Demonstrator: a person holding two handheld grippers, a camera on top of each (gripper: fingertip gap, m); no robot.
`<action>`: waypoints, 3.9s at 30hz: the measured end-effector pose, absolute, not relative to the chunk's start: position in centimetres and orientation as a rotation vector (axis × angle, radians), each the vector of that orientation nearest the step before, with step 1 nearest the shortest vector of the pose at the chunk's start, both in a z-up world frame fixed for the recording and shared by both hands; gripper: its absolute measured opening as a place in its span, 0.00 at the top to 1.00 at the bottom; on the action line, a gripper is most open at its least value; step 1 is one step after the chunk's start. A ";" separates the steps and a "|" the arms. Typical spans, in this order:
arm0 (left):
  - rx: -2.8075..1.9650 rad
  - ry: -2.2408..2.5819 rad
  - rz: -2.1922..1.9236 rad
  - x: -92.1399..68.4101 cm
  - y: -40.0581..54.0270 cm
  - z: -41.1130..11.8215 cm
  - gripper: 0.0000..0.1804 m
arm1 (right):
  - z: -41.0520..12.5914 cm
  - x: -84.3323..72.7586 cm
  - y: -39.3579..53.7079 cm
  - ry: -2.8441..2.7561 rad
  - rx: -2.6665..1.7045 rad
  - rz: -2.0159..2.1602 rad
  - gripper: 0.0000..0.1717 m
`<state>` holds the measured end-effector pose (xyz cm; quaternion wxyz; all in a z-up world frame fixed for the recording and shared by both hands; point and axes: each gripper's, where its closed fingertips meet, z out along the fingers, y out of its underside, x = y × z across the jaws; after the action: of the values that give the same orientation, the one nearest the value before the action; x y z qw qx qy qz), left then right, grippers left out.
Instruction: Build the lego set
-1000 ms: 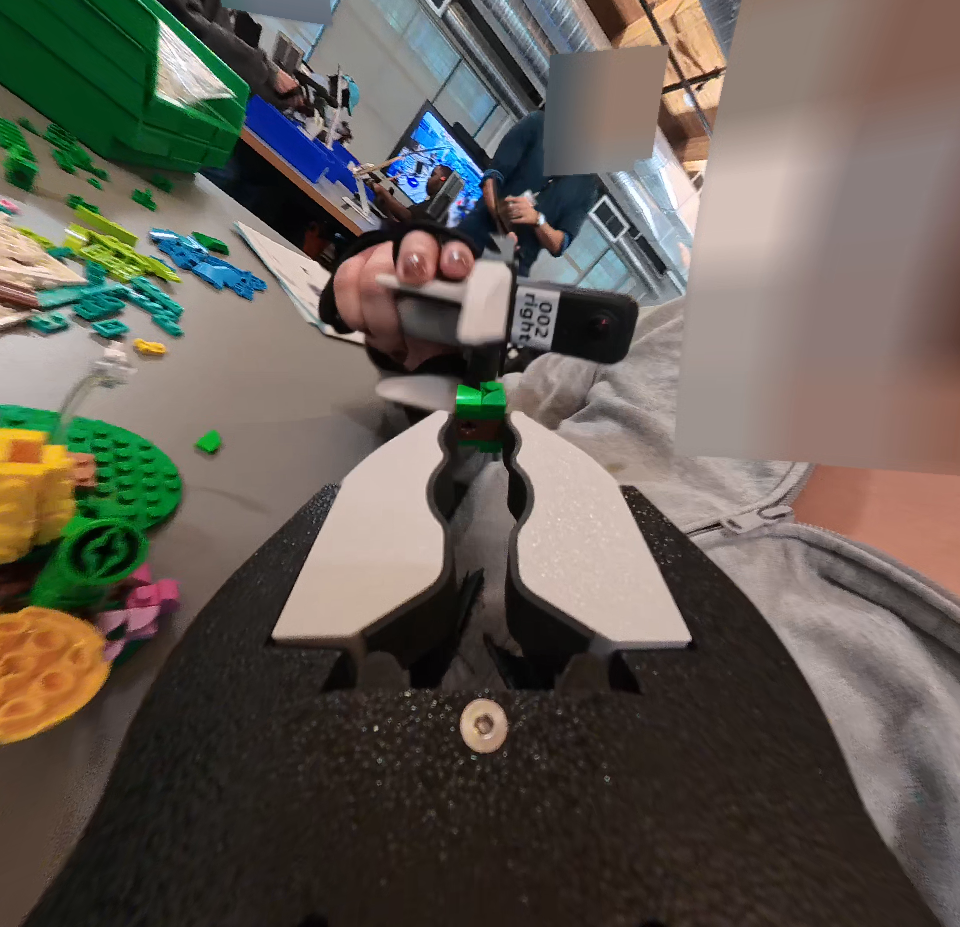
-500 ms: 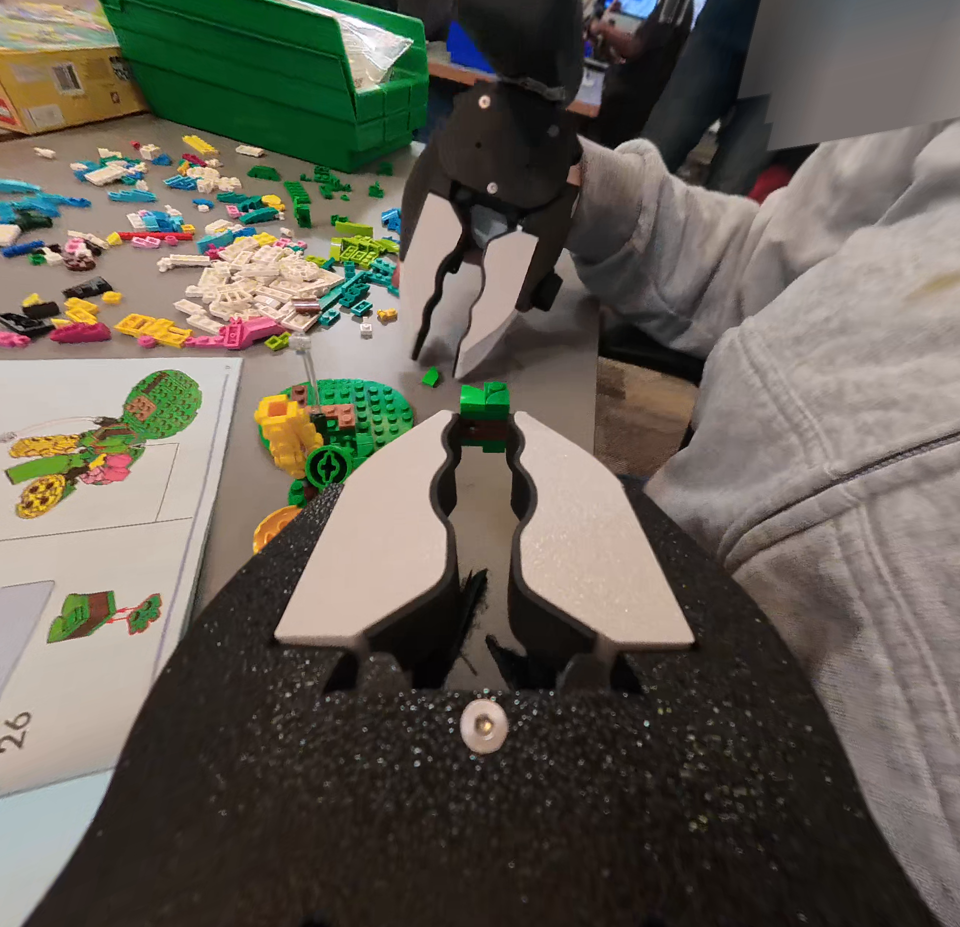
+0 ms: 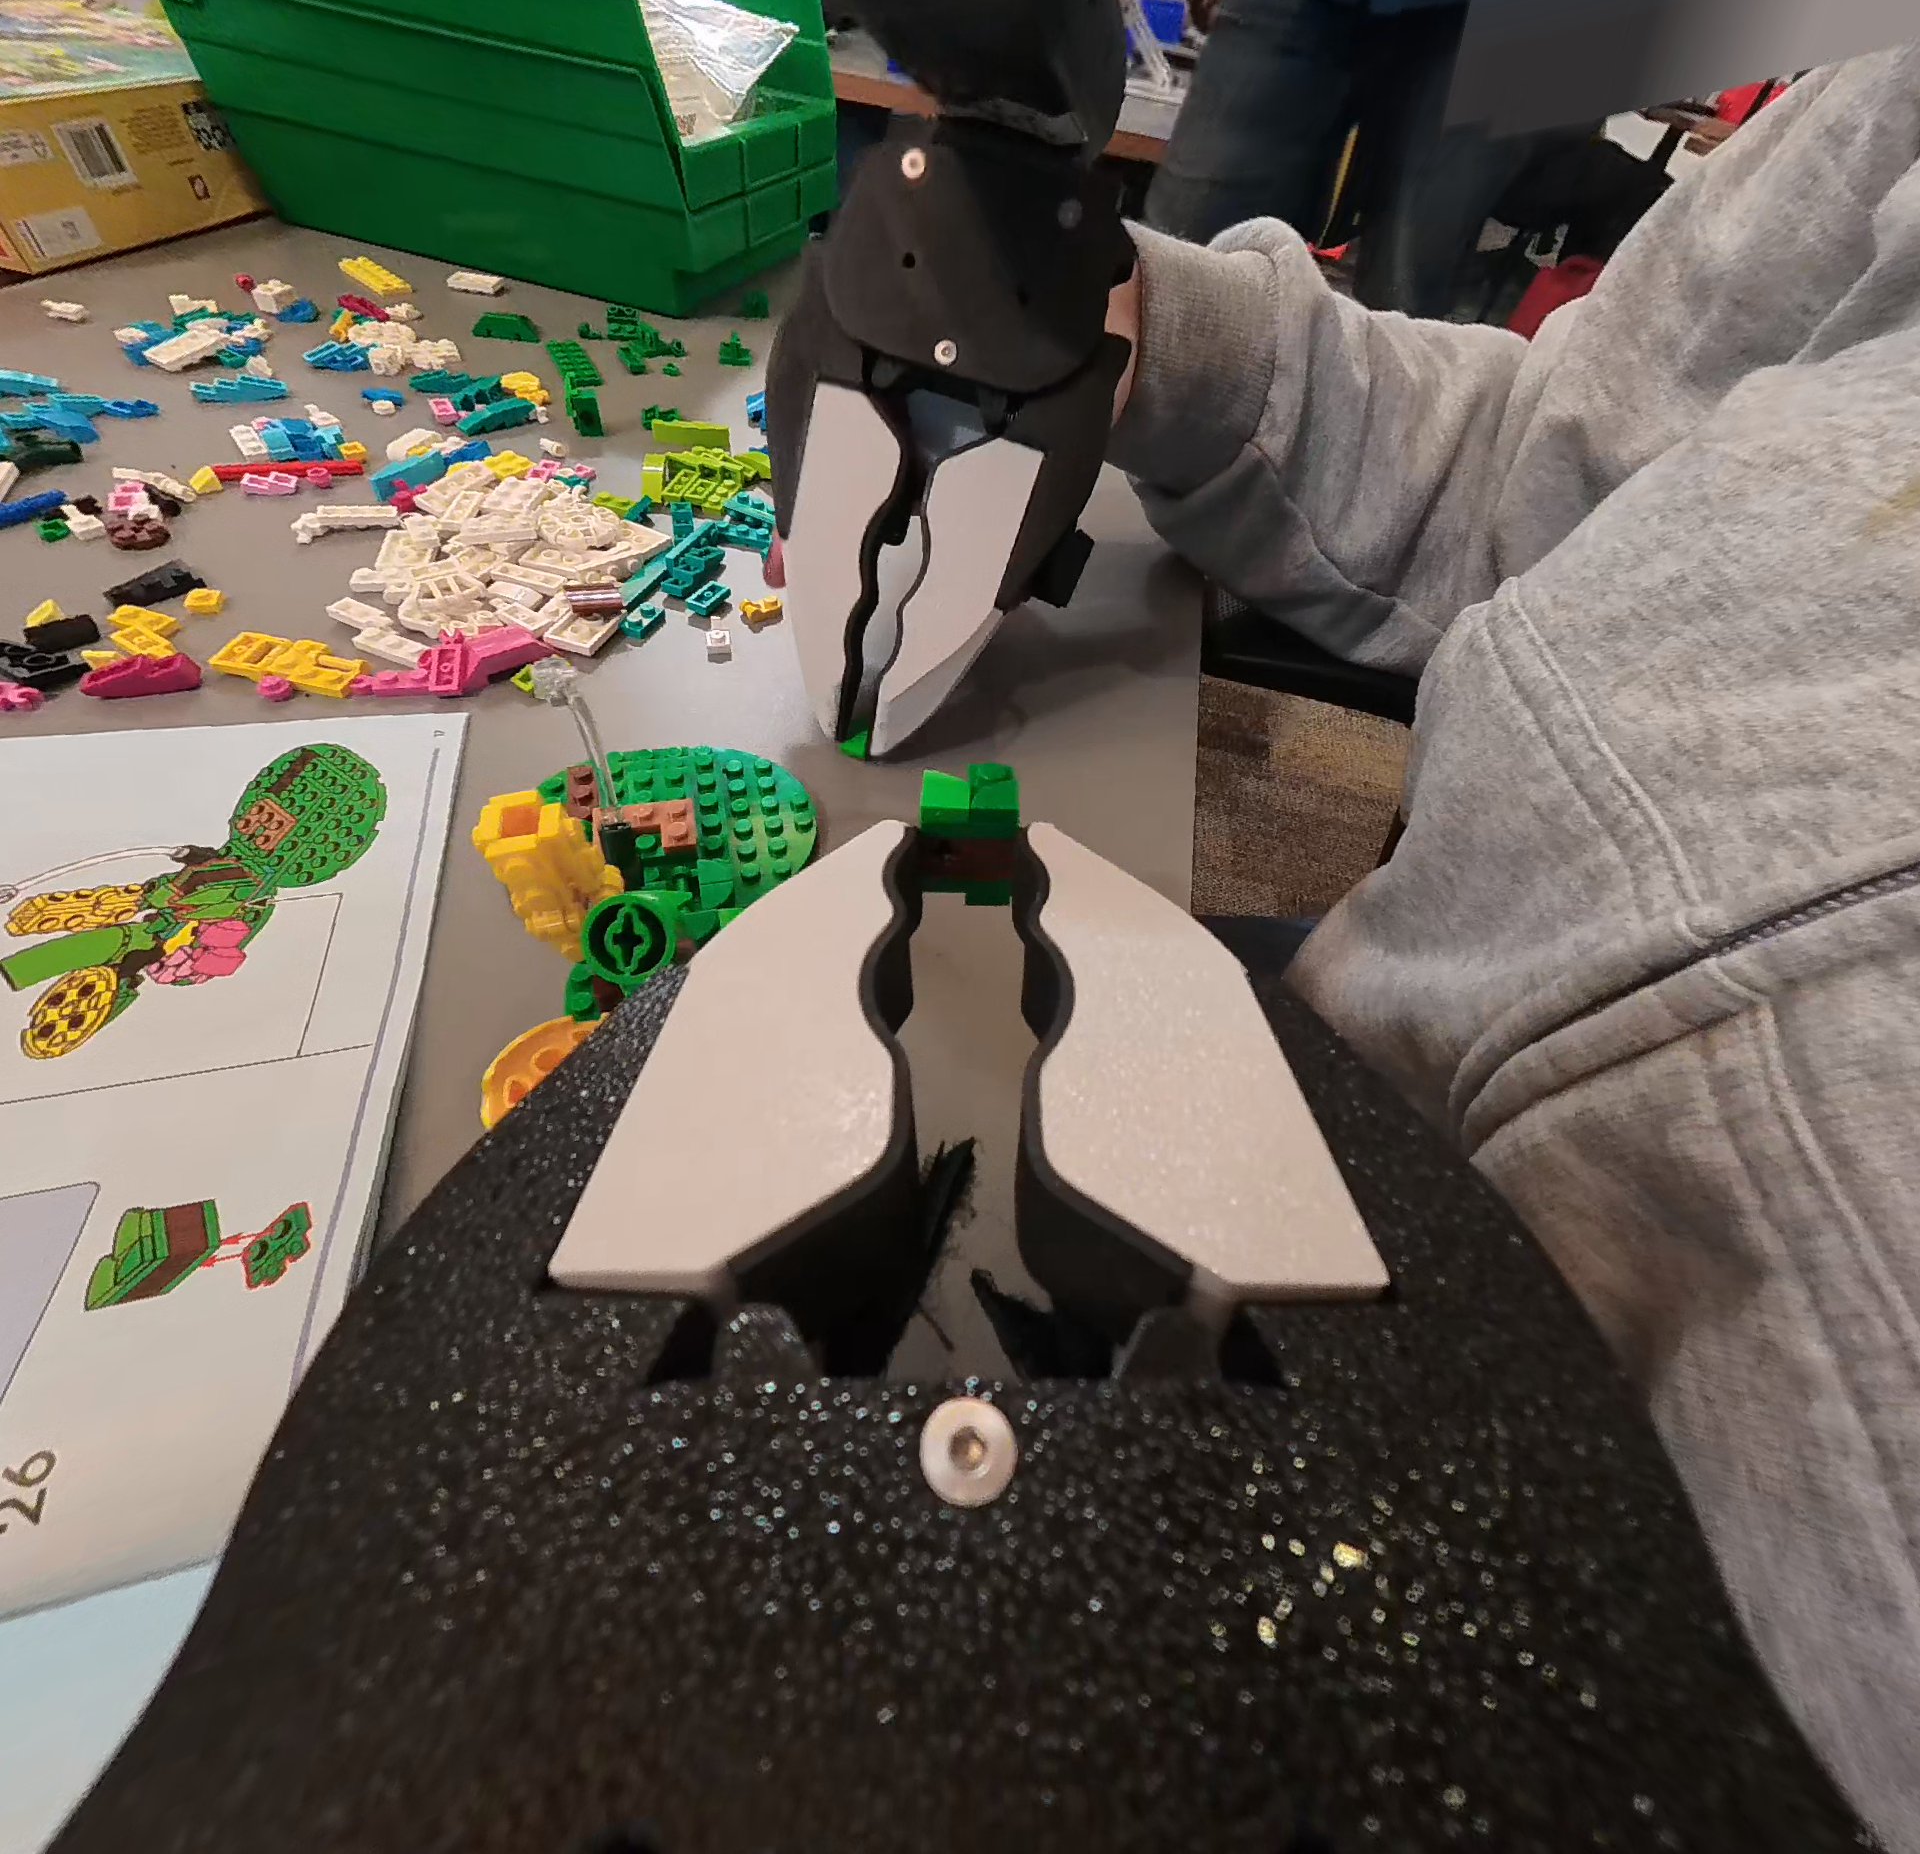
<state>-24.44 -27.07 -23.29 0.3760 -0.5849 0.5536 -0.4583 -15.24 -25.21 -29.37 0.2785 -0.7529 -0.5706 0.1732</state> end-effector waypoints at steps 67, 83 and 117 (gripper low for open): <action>-1.360 1.187 -1.267 -22.3 -28.2 -20.3 0.91 | -19.2 -21.8 -28.9 -1.713 -1.548 0.738 0.97; -1.334 1.214 -1.222 -22.3 -28.3 -20.4 0.91 | -19.4 -21.7 -29.0 -1.733 -1.618 0.758 0.97; -1.413 0.753 -2.110 -24.1 -28.1 -15.2 0.91 | -15.2 -24.3 -27.8 -1.590 -1.003 0.151 0.77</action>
<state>-24.06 -28.07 -15.21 0.2437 -0.5174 0.2757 -0.7726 -24.33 -27.78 -15.21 0.5874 -0.4305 -0.6822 0.0648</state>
